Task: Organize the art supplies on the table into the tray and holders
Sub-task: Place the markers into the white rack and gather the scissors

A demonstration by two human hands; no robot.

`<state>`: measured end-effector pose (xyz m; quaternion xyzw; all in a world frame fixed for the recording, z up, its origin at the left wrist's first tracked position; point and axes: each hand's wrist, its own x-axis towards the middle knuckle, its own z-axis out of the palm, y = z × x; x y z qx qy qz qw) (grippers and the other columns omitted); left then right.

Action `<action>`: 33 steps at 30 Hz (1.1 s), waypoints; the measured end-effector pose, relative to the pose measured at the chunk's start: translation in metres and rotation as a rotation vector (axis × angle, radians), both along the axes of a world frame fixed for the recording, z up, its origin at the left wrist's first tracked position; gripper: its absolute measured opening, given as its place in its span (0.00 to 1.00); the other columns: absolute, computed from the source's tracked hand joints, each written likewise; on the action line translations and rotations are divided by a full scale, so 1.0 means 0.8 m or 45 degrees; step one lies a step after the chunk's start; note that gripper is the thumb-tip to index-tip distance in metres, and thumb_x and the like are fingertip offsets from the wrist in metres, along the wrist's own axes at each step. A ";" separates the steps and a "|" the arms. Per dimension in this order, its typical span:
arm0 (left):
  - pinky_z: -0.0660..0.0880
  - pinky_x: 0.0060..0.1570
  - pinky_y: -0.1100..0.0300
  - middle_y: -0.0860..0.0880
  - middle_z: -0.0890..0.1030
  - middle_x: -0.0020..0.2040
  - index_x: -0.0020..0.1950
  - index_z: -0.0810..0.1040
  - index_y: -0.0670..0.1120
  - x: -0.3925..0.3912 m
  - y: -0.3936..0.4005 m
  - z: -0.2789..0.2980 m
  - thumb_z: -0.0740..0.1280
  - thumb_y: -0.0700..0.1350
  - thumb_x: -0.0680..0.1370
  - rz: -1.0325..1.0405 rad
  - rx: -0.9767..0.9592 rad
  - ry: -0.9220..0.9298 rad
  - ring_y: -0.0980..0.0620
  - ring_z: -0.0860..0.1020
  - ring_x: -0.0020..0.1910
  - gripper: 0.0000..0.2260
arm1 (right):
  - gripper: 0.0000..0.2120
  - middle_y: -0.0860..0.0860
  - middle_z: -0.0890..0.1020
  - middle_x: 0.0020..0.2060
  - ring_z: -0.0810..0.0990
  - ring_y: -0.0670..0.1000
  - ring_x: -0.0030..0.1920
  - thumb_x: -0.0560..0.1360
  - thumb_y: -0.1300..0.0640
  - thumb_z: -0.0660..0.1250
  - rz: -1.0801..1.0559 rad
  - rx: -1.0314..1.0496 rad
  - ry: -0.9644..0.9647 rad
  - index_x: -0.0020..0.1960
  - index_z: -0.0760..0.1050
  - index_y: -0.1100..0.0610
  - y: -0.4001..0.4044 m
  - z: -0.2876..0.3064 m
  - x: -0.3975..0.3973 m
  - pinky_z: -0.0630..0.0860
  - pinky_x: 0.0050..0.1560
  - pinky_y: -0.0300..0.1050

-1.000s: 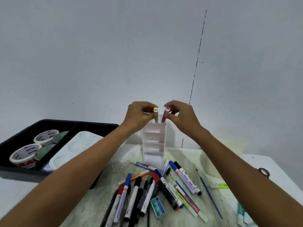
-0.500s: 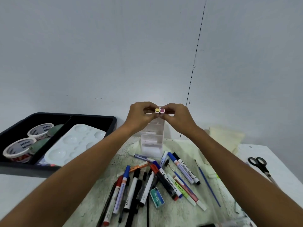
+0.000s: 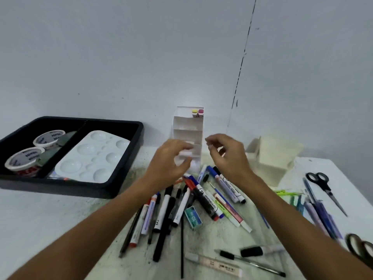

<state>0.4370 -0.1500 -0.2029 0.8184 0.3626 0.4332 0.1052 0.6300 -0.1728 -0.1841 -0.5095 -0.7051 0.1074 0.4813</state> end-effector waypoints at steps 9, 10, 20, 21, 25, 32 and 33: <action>0.54 0.73 0.47 0.48 0.70 0.72 0.72 0.70 0.47 0.015 -0.044 -0.108 0.57 0.57 0.79 -0.229 -0.127 0.628 0.48 0.62 0.75 0.24 | 0.15 0.48 0.81 0.52 0.76 0.51 0.57 0.76 0.62 0.64 0.044 -0.544 -0.565 0.60 0.79 0.53 -0.046 -0.097 0.041 0.70 0.51 0.42; 0.56 0.72 0.47 0.48 0.74 0.69 0.70 0.73 0.47 0.023 -0.042 -0.105 0.57 0.56 0.79 -0.206 -0.119 0.624 0.48 0.66 0.72 0.23 | 0.16 0.44 0.79 0.49 0.74 0.51 0.55 0.76 0.61 0.64 0.056 -0.569 -0.612 0.61 0.79 0.52 -0.044 -0.094 0.047 0.68 0.49 0.41; 0.61 0.60 0.48 0.49 0.77 0.53 0.61 0.79 0.51 0.073 -0.020 -0.082 0.61 0.59 0.77 0.134 -0.325 0.960 0.48 0.69 0.60 0.19 | 0.25 0.46 0.69 0.40 0.72 0.49 0.43 0.74 0.61 0.66 0.308 -1.001 -0.974 0.70 0.71 0.50 -0.027 -0.071 0.055 0.65 0.36 0.39; 0.61 0.60 0.47 0.48 0.76 0.53 0.60 0.79 0.51 0.074 -0.019 -0.079 0.61 0.58 0.77 0.108 -0.376 0.990 0.48 0.68 0.60 0.18 | 0.24 0.45 0.69 0.37 0.72 0.50 0.42 0.74 0.62 0.65 0.317 -1.013 -0.998 0.69 0.71 0.50 -0.025 -0.071 0.054 0.64 0.34 0.38; 0.61 0.63 0.43 0.49 0.71 0.47 0.56 0.82 0.52 0.076 -0.011 -0.072 0.65 0.58 0.76 0.034 -0.595 0.990 0.46 0.68 0.60 0.15 | 0.25 0.43 0.67 0.35 0.72 0.51 0.43 0.75 0.63 0.63 0.334 -1.030 -1.047 0.70 0.70 0.50 -0.020 -0.067 0.052 0.64 0.33 0.39; 0.60 0.63 0.45 0.52 0.73 0.48 0.53 0.82 0.52 0.078 -0.004 -0.066 0.72 0.56 0.72 0.034 -0.713 0.879 0.49 0.68 0.59 0.13 | 0.20 0.47 0.72 0.43 0.73 0.49 0.44 0.73 0.62 0.70 0.276 -1.044 -0.905 0.63 0.74 0.51 -0.019 -0.069 0.057 0.69 0.39 0.42; 0.60 0.62 0.46 0.52 0.74 0.48 0.52 0.82 0.53 0.077 -0.003 -0.066 0.73 0.56 0.72 0.023 -0.723 0.874 0.50 0.69 0.58 0.12 | 0.20 0.46 0.73 0.43 0.73 0.49 0.44 0.72 0.62 0.71 0.270 -1.045 -0.873 0.62 0.74 0.51 -0.019 -0.071 0.059 0.70 0.40 0.42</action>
